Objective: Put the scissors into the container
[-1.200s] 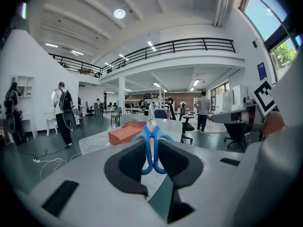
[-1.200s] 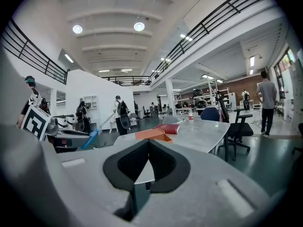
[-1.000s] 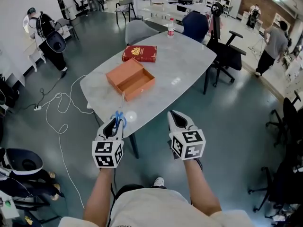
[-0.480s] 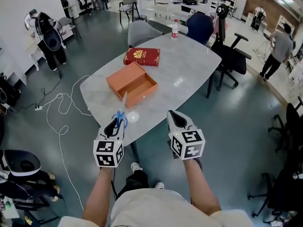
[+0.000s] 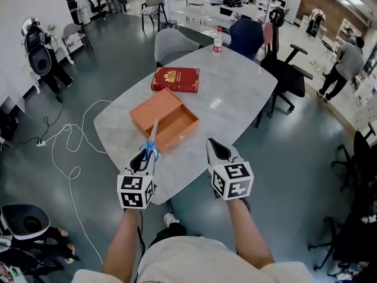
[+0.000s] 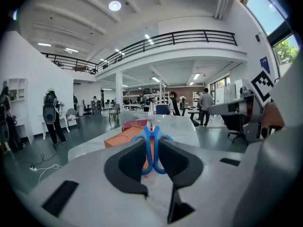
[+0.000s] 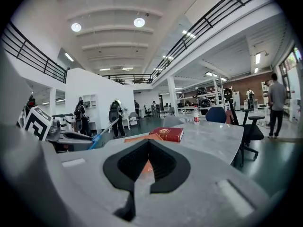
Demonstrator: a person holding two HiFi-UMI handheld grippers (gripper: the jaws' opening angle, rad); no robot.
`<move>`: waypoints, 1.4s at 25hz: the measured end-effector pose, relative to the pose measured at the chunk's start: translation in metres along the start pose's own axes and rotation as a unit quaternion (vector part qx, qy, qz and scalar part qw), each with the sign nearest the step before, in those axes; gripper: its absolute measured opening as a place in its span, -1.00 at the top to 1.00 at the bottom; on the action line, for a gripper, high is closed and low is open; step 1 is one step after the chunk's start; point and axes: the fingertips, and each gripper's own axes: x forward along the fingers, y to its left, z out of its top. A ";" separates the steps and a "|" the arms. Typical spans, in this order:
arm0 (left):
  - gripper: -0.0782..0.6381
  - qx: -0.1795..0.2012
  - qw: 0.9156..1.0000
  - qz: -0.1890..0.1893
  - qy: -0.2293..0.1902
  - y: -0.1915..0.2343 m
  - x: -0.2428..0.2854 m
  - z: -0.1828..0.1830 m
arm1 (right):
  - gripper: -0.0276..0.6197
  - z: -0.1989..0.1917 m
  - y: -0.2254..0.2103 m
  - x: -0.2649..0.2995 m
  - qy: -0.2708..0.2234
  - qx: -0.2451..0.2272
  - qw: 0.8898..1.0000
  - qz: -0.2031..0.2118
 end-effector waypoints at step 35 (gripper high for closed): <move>0.55 0.121 0.976 -0.127 0.127 0.031 0.180 -0.023 | 0.90 0.013 -0.052 0.137 0.041 -0.008 0.998 -0.041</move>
